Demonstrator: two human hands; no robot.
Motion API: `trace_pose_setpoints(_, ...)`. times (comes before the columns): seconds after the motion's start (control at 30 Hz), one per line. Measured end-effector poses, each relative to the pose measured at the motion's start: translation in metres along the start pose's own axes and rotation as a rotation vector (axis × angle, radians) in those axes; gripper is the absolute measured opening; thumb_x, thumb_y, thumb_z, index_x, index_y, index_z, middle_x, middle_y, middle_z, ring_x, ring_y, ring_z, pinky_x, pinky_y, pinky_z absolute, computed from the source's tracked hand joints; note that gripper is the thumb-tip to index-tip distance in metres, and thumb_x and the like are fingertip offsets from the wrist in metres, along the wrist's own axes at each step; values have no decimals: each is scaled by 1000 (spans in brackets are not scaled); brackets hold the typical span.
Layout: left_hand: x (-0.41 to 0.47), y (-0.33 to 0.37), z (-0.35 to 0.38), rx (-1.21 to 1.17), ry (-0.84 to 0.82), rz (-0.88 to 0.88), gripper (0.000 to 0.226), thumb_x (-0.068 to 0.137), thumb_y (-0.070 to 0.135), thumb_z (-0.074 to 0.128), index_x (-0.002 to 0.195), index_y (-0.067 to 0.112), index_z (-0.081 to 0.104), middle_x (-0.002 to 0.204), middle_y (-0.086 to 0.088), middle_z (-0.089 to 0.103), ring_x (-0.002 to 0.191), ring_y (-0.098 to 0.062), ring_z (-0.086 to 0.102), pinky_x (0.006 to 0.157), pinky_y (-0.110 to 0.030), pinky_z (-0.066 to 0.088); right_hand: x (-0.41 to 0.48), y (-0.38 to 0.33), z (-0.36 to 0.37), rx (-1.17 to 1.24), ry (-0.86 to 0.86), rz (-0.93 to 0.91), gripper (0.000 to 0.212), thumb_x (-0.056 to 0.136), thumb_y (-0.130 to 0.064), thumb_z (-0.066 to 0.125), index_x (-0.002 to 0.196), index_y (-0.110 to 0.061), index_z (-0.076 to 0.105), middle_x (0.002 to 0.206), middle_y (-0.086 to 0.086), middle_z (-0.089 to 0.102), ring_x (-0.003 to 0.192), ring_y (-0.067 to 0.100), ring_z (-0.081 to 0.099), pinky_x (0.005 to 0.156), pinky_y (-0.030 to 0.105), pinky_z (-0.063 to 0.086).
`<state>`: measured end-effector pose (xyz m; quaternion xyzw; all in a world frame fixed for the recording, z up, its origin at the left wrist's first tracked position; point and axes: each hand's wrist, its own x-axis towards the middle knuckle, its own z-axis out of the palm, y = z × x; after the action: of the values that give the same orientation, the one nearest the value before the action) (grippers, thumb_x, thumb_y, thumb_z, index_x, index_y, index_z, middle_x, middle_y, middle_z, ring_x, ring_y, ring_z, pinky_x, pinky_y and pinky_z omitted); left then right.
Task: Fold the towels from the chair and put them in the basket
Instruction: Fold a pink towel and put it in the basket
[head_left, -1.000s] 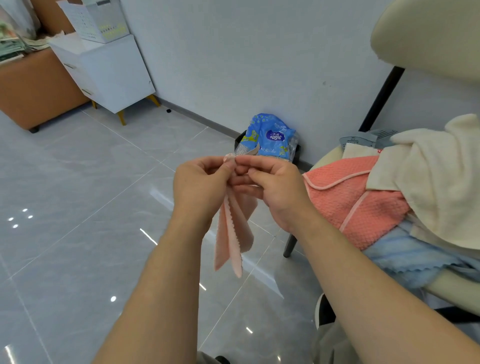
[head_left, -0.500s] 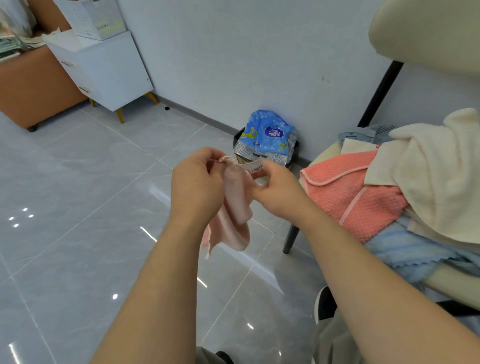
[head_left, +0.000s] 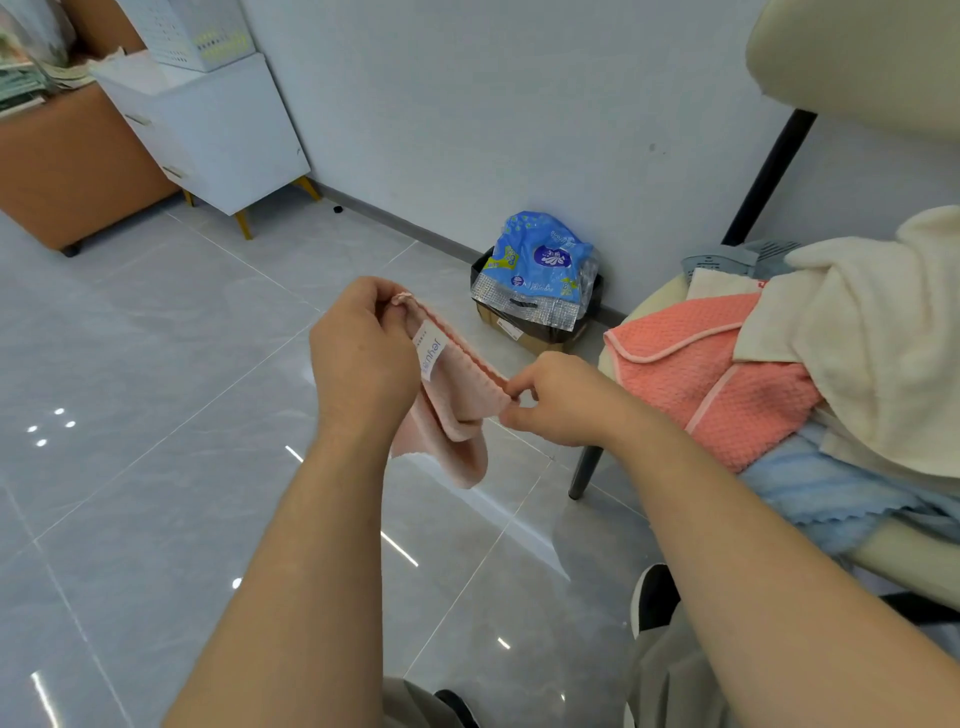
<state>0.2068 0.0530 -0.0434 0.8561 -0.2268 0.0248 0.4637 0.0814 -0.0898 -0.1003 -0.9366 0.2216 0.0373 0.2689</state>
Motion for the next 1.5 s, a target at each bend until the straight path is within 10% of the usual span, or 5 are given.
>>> trace_pose_setpoints(0.33, 6, -8, -6, -28, 92, -136, 16, 100, 17, 49, 98, 22, 64, 94, 5, 70, 90, -16, 67, 79, -32, 55, -4, -2, -42, 159, 674, -35, 16, 93, -36, 63, 94, -24, 73, 86, -7, 72, 79, 12, 64, 73, 22, 48)
trace_pose_setpoints(0.5, 8, -8, -5, -95, 100, -188, 14, 98, 18, 50, 96, 22, 63, 92, 5, 70, 89, -16, 69, 84, -40, 58, -11, -5, -52, 234, 694, -100, 9, 89, -31, 72, 91, -23, 75, 71, -20, 61, 67, -4, 58, 66, 4, 38)
trace_pose_setpoints(0.77, 7, -5, -5, -285, 46, -323, 12, 98, 20, 54, 100, 18, 65, 91, 0, 72, 84, -17, 73, 72, -36, 62, -5, 8, -44, 331, 593, -74, 29, 92, -28, 70, 121, -29, 70, 73, -11, 62, 68, -2, 55, 73, 9, 42)
trace_pose_setpoints(1.03, -2, 5, -8, -254, -64, -279, 10, 100, 21, 57, 101, 18, 66, 89, 3, 68, 52, -6, 67, 68, -41, 63, -3, 18, -41, 217, 369, 90, 17, 99, -33, 56, 95, -21, 67, 85, -8, 65, 82, 15, 58, 69, 26, 38)
trace_pose_setpoints(1.5, -21, 16, 1, -172, -539, -68, 29, 90, 15, 71, 111, 16, 51, 91, -2, 70, 73, -19, 73, 78, -43, 61, -4, -25, -24, 534, 252, -121, 38, 96, -35, 65, 133, -26, 61, 124, -13, 66, 115, 0, 60, 103, 25, 46)
